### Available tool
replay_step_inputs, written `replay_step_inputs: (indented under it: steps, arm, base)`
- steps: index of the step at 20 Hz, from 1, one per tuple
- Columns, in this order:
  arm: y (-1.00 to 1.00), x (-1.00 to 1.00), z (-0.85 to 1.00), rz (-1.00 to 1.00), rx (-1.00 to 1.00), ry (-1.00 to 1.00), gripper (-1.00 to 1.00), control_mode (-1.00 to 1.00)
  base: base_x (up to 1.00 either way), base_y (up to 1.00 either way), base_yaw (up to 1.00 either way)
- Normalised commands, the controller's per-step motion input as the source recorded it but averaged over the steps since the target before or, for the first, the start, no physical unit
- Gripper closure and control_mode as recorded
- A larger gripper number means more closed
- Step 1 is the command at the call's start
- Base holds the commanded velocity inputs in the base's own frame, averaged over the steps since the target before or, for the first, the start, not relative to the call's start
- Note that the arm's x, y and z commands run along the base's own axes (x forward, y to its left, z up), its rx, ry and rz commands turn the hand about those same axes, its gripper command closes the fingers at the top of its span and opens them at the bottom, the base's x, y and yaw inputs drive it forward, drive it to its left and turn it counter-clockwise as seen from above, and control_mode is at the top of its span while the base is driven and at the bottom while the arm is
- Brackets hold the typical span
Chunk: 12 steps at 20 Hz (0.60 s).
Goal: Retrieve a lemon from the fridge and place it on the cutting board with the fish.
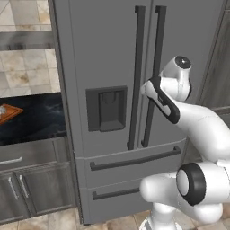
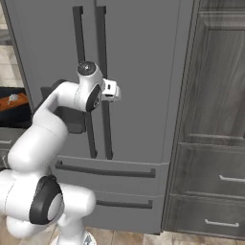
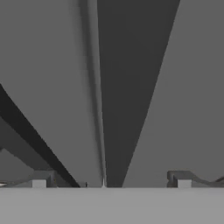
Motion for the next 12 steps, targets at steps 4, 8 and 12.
replay_step_inputs:
  steps: [4, 8, 12]
  arm:
    - [-0.03, 0.34, 0.0, 0.03, 0.0, -0.04, -1.0, -1.0]
    - [0.0, 0.4, 0.0, 0.05, 0.0, -0.03, -1.0, -1.0]
    - [-0.11, 0.26, 0.0, 0.07, 0.02, -0.05, -1.0, -1.0]
  base:
    - [0.0, 0.0, 0.0]
    - [0.0, 0.0, 0.0]
    - [0.0, 0.0, 0.0]
